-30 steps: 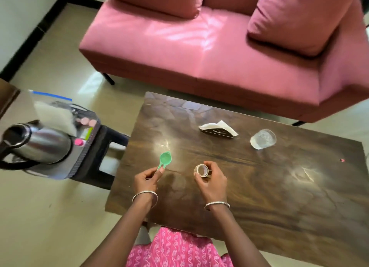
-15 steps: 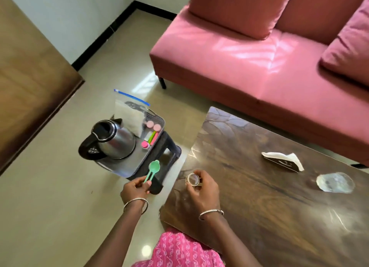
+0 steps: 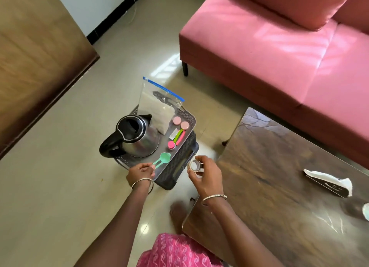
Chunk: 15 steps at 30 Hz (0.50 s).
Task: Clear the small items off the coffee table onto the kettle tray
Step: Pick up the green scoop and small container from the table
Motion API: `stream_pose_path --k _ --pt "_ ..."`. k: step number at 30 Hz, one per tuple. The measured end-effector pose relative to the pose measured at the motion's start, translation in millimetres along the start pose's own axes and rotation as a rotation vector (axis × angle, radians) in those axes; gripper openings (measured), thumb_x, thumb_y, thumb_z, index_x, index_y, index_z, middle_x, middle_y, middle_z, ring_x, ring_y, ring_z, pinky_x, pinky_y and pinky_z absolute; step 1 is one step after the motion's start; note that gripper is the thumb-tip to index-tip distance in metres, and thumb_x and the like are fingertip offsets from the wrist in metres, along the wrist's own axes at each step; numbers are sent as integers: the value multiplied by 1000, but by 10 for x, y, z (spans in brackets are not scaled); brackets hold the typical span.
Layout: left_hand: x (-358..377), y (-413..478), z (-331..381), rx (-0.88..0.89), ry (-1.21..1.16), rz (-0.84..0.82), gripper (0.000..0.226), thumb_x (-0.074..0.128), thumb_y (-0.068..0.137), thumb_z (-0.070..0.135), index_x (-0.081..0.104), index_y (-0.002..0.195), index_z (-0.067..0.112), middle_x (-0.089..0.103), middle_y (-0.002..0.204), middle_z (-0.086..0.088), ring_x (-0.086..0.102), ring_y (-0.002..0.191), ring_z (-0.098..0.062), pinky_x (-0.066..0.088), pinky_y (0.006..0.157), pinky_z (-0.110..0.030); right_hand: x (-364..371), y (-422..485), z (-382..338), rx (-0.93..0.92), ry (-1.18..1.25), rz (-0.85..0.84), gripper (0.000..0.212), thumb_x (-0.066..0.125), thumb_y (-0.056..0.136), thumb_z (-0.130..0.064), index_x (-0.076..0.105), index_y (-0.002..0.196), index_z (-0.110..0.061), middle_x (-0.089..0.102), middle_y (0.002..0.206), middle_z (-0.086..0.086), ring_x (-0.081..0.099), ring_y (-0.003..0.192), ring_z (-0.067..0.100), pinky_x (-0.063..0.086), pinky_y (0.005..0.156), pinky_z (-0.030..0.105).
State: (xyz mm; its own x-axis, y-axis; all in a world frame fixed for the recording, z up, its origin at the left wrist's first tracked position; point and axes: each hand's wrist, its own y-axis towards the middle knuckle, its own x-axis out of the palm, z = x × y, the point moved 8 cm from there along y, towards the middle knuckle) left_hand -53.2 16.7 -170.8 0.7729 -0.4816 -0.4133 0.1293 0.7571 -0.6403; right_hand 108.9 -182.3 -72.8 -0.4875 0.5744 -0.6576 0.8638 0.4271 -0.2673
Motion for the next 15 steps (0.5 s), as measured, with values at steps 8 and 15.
stream_pose_path --k 8,15 --pt "298 303 -165 -96 -63 25 3 69 83 -4 68 86 -5 67 76 -18 58 52 -21 58 76 -46 394 467 -94 -77 -64 -40 28 74 78 -29 61 102 -22 68 96 -4 64 83 16 58 72 41" --pt "379 526 -246 -40 201 0 4 69 84 6 70 88 4 74 89 -19 69 84 -37 56 82 -41 734 912 -202 -112 -126 -112 29 75 78 -19 63 104 -13 71 97 5 66 88 28 56 75 44"
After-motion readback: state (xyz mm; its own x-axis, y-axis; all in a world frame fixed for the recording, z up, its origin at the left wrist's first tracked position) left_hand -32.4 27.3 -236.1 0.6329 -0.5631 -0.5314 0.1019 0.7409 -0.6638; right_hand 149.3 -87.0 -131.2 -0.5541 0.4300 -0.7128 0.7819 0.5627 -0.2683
